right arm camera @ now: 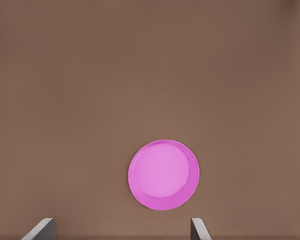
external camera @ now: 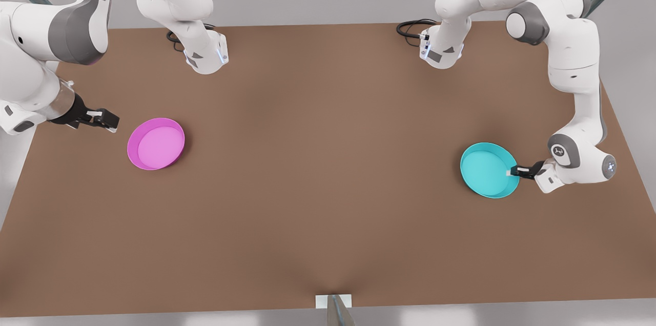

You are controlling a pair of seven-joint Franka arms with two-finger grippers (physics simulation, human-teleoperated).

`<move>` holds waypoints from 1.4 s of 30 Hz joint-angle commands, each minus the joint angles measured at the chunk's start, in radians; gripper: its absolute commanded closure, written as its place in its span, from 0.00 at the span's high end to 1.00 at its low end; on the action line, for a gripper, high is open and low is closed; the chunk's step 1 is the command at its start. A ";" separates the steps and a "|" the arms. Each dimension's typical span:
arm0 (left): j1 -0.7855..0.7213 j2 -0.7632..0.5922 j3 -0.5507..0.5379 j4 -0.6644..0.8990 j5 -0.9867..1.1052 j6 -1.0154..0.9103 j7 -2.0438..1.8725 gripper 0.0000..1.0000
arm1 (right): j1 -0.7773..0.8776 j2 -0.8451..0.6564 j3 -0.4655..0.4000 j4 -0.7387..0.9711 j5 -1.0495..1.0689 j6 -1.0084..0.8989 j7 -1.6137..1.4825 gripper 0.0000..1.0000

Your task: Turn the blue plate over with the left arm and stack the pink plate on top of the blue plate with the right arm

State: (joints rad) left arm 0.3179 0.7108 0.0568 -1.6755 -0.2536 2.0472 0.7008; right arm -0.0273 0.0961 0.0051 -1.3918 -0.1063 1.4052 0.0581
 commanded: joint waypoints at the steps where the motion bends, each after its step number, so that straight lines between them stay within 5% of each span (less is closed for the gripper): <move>1: -0.002 -0.001 0.000 0.002 0.001 0.002 -0.035 0.42 | 0.000 -0.001 -0.001 0.000 0.000 0.000 -0.004 1.00; 6: -0.003 0.009 0.000 0.003 0.001 0.005 -0.034 0.42 | 0.000 0.004 -0.007 0.002 0.002 0.000 -0.021 1.00; 9: -0.003 0.007 0.000 0.005 0.001 0.004 -0.064 0.21 | 0.000 0.004 -0.008 0.002 0.002 0.001 -0.021 1.00; 24: -0.099 -0.120 -0.002 0.033 0.016 -0.009 -0.182 0.21 | 0.000 0.008 -0.024 0.002 0.002 0.001 -0.027 1.00; 33: -0.517 -0.240 -0.005 0.312 0.346 -0.229 -0.995 0.21 | 0.000 0.014 -0.042 0.000 0.010 0.005 -0.041 1.00; 36: -0.816 -0.218 0.264 0.381 0.387 -0.228 -1.115 0.21 | 0.000 0.017 -0.051 0.000 0.020 0.005 -0.052 1.00; 39: -1.239 -0.120 0.679 0.381 0.382 -0.110 -1.232 0.21 | 0.000 0.019 -0.053 0.000 0.020 0.005 -0.053 1.00; 42: -1.456 -0.010 0.897 0.361 0.378 0.011 -1.288 0.21 | 0.000 0.019 -0.056 0.000 0.022 0.006 -0.053 1.00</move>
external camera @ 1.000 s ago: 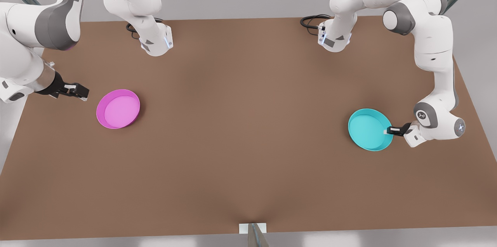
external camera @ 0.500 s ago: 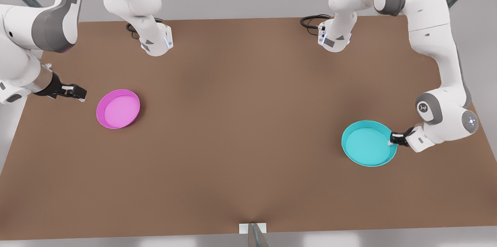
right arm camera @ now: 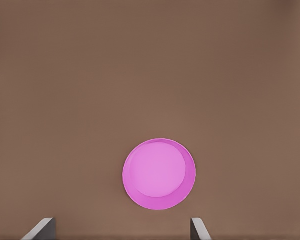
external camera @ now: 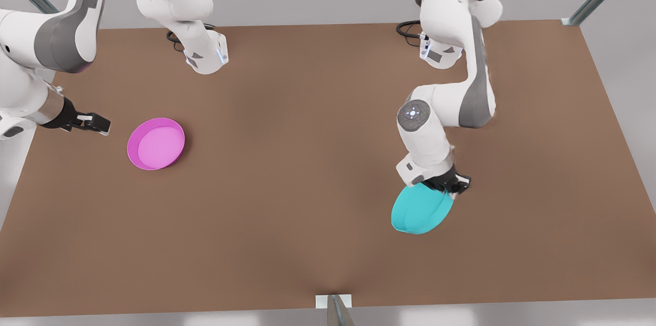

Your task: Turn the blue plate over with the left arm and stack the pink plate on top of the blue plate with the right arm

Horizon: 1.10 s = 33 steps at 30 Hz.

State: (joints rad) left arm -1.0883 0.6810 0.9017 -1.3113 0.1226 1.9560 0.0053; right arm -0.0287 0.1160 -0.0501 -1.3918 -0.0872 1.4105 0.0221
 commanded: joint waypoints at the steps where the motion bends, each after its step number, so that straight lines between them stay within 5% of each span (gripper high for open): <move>1: -0.129 0.077 0.126 -0.020 0.003 0.132 -0.635 0.21 | 0.001 -0.001 -0.002 0.000 0.001 0.001 -0.018 1.00; 6: -0.430 0.244 0.316 -0.203 0.018 0.337 -0.931 0.21 | 0.001 0.005 -0.005 0.000 0.003 0.001 -0.018 1.00; 11: -0.671 0.292 0.309 -0.401 0.440 0.336 -1.603 0.21 | 0.001 0.007 -0.010 0.000 0.003 0.001 -0.019 1.00; 17: -0.690 0.344 0.201 -0.408 0.718 0.215 -2.025 0.21 | 0.001 0.007 -0.022 0.000 0.026 0.002 -0.027 1.00; 33: -0.699 0.514 0.063 -0.371 0.756 0.126 -2.380 0.21 | 0.001 0.014 -0.024 0.000 0.026 0.004 -0.027 1.00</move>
State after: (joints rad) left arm -1.7870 1.1924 0.9655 -1.6831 0.8769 2.0919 -1.7254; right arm -0.0276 0.1313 -0.0732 -1.3918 -0.0619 1.4146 0.0007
